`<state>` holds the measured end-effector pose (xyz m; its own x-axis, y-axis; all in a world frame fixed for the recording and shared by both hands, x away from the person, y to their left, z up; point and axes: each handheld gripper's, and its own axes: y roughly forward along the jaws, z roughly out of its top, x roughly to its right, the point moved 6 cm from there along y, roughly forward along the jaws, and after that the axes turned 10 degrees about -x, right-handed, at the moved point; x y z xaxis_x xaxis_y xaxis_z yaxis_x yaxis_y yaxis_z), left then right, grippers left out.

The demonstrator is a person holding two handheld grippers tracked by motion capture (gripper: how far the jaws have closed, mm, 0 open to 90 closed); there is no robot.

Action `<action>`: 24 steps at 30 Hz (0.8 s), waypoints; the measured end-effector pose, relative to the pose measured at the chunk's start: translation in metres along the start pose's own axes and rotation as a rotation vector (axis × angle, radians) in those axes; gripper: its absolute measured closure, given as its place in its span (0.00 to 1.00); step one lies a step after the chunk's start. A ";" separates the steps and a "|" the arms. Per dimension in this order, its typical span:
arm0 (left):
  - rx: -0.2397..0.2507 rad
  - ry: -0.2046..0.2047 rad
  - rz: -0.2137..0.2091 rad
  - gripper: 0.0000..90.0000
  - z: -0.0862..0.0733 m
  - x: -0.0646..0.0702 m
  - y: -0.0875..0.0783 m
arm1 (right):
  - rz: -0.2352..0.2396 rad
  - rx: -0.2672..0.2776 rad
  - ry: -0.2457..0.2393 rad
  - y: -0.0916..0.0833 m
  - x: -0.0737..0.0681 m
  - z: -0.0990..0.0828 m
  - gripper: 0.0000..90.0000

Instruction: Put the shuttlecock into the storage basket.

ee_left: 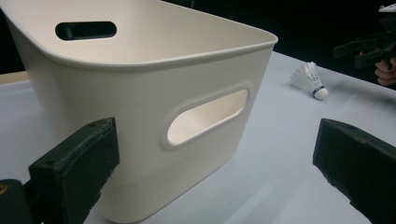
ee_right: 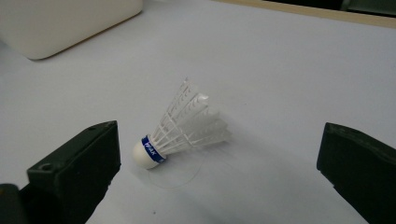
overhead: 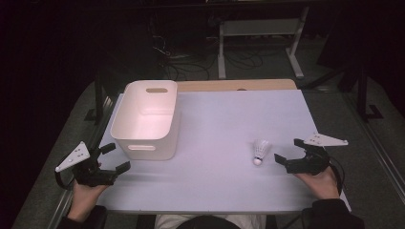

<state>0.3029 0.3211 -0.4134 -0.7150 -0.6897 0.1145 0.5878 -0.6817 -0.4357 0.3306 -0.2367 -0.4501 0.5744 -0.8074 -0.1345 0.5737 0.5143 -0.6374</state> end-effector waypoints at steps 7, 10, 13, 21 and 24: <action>-0.002 -0.002 -0.003 0.00 0.000 0.000 0.000 | 0.006 -0.001 -0.003 0.000 -0.001 0.000 0.00; -0.004 -0.001 -0.004 0.00 0.000 0.000 0.000 | 0.006 -0.004 -0.005 0.000 -0.002 0.000 0.00; -0.003 -0.001 -0.006 0.00 0.000 0.001 0.000 | 0.008 -0.003 -0.006 0.000 -0.002 0.000 0.00; -0.008 0.001 -0.009 0.00 -0.001 0.001 0.000 | 0.012 -0.006 -0.012 0.000 -0.003 0.001 0.00; -0.007 0.000 -0.011 0.00 -0.001 0.001 0.000 | 0.011 -0.007 -0.012 0.000 -0.003 0.001 0.00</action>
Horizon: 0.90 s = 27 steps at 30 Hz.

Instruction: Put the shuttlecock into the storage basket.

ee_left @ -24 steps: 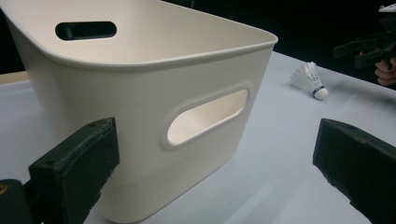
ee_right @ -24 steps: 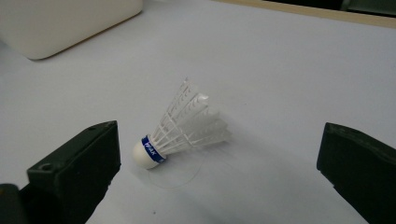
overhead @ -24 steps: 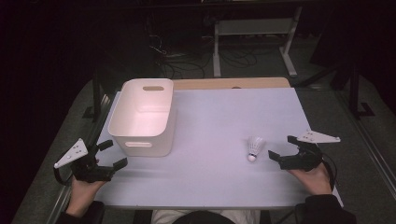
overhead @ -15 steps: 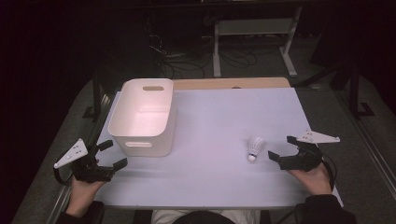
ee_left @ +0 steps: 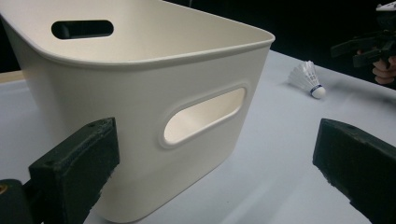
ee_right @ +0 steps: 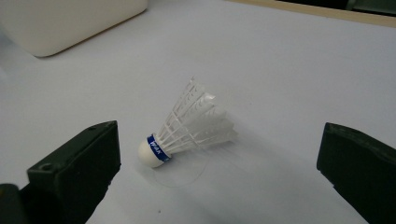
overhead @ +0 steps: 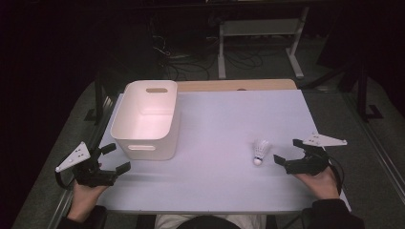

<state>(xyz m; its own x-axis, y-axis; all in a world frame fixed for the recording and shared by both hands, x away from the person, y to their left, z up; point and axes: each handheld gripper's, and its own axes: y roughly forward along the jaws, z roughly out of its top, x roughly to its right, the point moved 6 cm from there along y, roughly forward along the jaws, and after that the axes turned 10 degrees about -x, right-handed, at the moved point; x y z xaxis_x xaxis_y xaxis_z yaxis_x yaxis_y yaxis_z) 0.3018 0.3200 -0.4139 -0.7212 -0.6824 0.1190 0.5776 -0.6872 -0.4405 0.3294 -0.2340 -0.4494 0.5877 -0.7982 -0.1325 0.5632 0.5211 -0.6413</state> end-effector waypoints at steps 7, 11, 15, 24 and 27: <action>-0.007 0.000 -0.002 0.00 -0.001 0.000 0.001 | -0.001 -0.015 -0.003 0.000 -0.001 0.003 0.00; -0.007 0.001 -0.002 0.00 -0.001 0.001 0.001 | -0.007 -0.045 -0.005 0.002 -0.001 0.004 0.00; -0.011 0.003 -0.001 0.00 -0.001 0.001 0.001 | -0.008 -0.056 -0.008 0.003 -0.001 0.008 0.00; -0.010 0.001 0.000 0.00 -0.001 0.001 0.001 | -0.006 -0.085 -0.008 0.003 0.003 0.014 0.00; -0.009 0.001 0.000 0.00 -0.001 0.001 0.001 | -0.004 -0.093 -0.003 0.003 0.007 0.017 0.00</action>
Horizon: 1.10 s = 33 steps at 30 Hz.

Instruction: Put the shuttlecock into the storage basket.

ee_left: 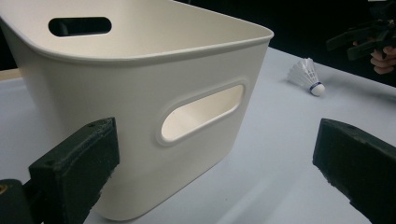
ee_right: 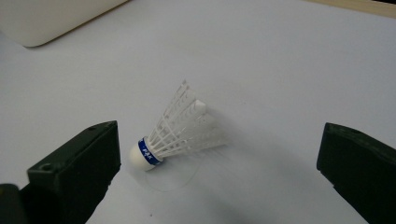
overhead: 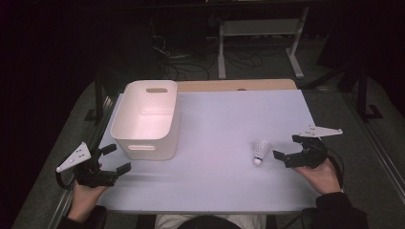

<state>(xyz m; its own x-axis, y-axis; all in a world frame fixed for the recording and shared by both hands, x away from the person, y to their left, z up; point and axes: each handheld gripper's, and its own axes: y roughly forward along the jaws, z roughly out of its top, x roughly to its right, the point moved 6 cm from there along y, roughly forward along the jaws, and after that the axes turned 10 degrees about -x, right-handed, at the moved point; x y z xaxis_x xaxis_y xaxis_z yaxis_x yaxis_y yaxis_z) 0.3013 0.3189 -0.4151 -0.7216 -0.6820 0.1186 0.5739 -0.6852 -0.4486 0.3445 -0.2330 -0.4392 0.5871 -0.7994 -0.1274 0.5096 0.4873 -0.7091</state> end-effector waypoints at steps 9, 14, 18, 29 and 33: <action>-0.001 0.001 -0.001 0.00 0.000 0.000 0.000 | 0.012 -0.021 0.005 0.000 0.005 0.007 0.00; -0.002 0.001 -0.001 0.00 0.000 0.000 0.000 | 0.029 -0.038 0.009 0.001 0.006 0.009 0.04; 0.000 0.000 0.000 0.00 0.000 0.000 0.000 | 0.042 -0.058 0.006 0.002 0.007 0.009 0.16; 0.000 0.003 0.000 0.00 0.000 0.000 0.000 | 0.047 -0.109 0.015 0.006 0.010 0.012 0.28; -0.001 0.003 0.000 0.00 0.000 0.000 0.000 | 0.050 -0.134 0.029 0.010 0.011 0.011 0.35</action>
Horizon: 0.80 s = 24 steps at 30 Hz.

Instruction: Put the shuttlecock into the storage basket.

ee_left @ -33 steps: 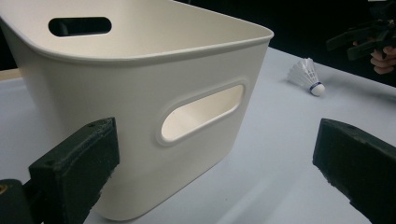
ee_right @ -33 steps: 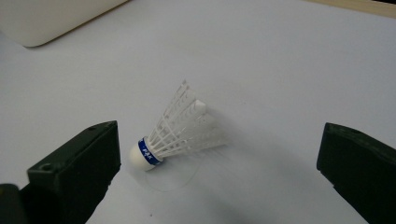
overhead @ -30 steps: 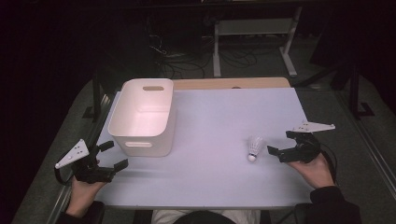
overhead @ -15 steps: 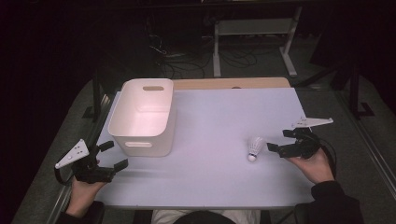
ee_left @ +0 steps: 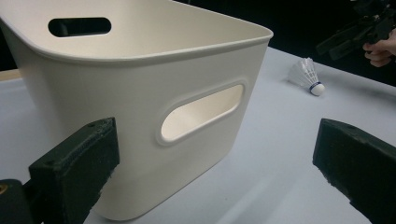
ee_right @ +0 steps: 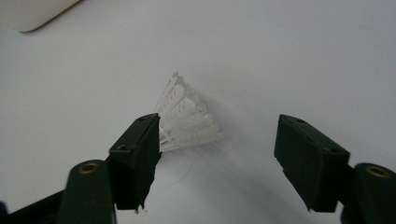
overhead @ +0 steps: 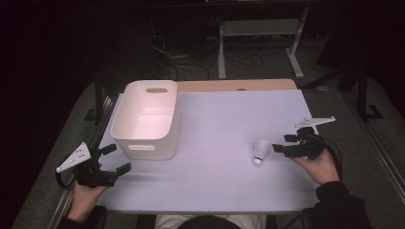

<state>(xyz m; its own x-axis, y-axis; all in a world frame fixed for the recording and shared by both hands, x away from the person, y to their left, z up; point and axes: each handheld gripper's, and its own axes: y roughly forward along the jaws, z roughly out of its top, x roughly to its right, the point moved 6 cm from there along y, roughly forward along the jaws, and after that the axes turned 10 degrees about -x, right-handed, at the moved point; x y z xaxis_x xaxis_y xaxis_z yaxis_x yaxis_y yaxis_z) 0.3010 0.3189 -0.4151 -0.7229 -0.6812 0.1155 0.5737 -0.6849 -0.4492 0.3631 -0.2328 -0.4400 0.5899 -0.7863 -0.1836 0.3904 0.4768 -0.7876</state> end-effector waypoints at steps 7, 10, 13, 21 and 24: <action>0.000 -0.001 0.000 0.00 0.000 0.000 0.000 | -0.025 -0.043 0.028 0.005 0.004 -0.001 0.54; -0.001 0.000 -0.001 0.00 0.000 0.000 0.000 | -0.031 -0.058 0.047 0.007 0.006 -0.002 0.62; -0.002 0.001 -0.001 0.00 0.000 0.000 0.000 | -0.029 -0.069 0.055 0.009 0.006 -0.002 0.69; 0.000 0.003 -0.003 0.00 0.000 0.000 0.000 | -0.056 -0.102 0.072 0.017 0.007 -0.001 0.91; -0.002 0.005 -0.004 0.00 0.000 0.000 0.000 | -0.061 -0.115 0.075 0.019 0.008 -0.001 0.97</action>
<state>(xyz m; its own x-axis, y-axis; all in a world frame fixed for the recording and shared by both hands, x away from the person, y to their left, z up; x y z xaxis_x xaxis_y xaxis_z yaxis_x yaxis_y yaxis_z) 0.3007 0.3186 -0.4152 -0.7271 -0.6772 0.1129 0.5699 -0.6870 -0.4509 0.3746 -0.2304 -0.4576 0.5117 -0.8415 -0.1734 0.3374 0.3825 -0.8602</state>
